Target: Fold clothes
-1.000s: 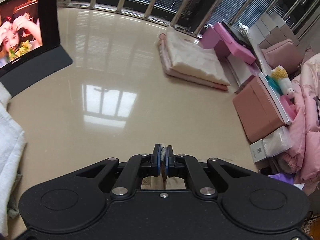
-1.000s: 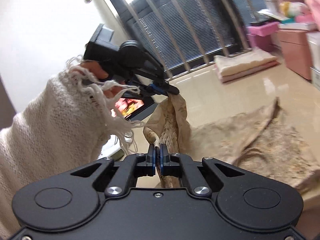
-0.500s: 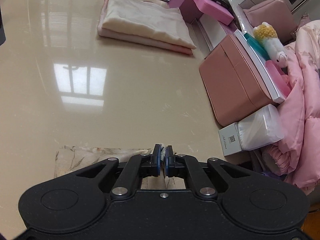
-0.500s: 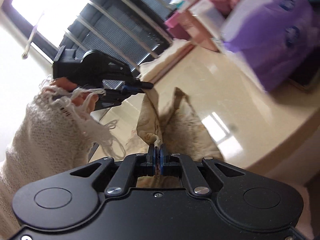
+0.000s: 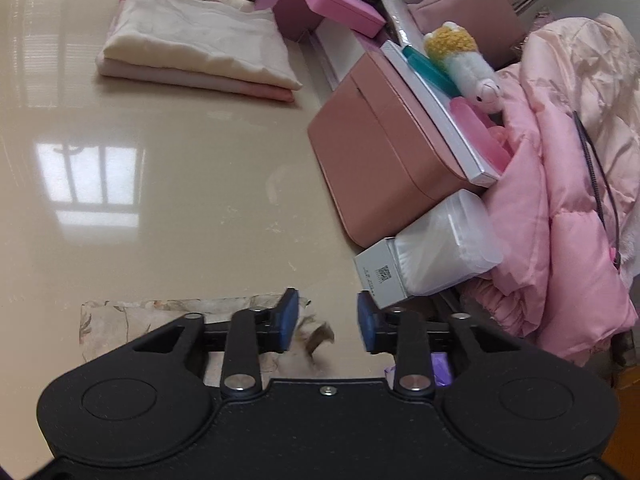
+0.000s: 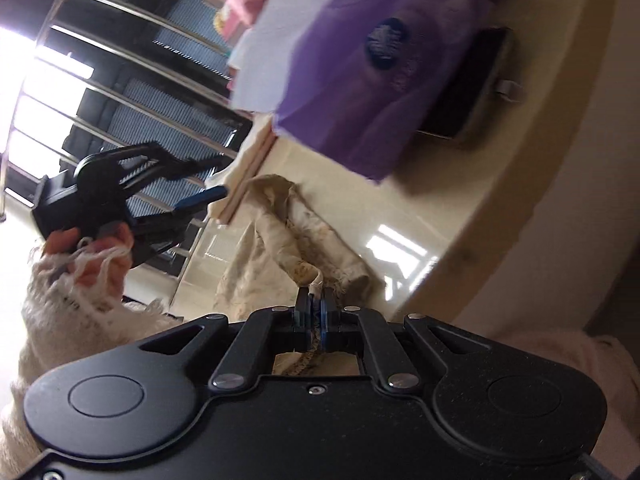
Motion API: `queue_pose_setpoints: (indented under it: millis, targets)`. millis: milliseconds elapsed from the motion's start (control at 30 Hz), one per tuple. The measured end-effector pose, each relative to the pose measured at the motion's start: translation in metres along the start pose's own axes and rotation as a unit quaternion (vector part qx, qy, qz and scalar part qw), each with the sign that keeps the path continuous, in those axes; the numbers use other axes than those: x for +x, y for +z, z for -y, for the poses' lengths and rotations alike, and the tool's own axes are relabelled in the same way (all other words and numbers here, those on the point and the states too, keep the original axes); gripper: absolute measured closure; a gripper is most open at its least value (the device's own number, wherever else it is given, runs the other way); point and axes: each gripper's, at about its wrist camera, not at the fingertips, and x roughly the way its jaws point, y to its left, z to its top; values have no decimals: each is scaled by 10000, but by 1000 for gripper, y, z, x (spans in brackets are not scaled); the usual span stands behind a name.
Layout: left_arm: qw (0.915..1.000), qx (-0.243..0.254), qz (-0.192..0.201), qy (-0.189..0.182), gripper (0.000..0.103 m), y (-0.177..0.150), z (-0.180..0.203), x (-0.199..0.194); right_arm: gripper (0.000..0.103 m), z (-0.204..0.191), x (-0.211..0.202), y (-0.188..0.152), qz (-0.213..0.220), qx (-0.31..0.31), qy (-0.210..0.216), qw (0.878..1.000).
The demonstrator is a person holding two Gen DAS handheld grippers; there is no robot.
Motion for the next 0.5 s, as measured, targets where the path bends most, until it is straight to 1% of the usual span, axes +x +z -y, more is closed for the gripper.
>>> queue_pose_setpoints:
  millis: [33, 133, 167, 200, 233, 267, 300, 333, 400, 467, 500]
  targets:
    - [9999, 92, 103, -63, 42, -2, 1, -6, 99, 1, 0, 0, 43, 33, -12, 10000]
    - [9984, 321, 410, -233, 32, -9, 0, -27, 95, 2, 2, 1, 80, 152, -2, 9999]
    - [9979, 397, 443, -264, 32, -12, -2, -33, 95, 2, 3, 1, 89, 192, 3, 9998]
    - [9974, 488, 444, -273, 32, -17, -6, -39, 92, -1, 1, 1, 156, 114, -13, 9998]
    - [9969, 579, 444, -283, 32, -22, -9, -45, 82, -4, -3, 1, 244, -7, -38, 9997]
    - [9964, 681, 432, -257, 32, -28, -12, -49, 77, -7, -6, 2, 331, -127, -62, 9994]
    - [9958, 793, 413, -203, 32, -35, -17, -52, 64, -10, -10, 2, 419, -248, -86, 9988]
    - [9950, 904, 398, -157, 32, -43, -22, -54, 55, -13, -13, 2, 506, -369, -111, 9980]
    - [9934, 1085, 357, -103, 33, -60, -30, -57, 55, -20, -20, 3, 681, -610, -160, 9957]
    - [9930, 1134, 292, -173, 35, -76, -38, -57, 55, -34, -21, 2, 855, -1272, -192, 9880]
    - [9927, 1151, 281, -213, 40, -82, -40, -55, 55, -42, -19, 1, 897, -1640, -262, 9820]
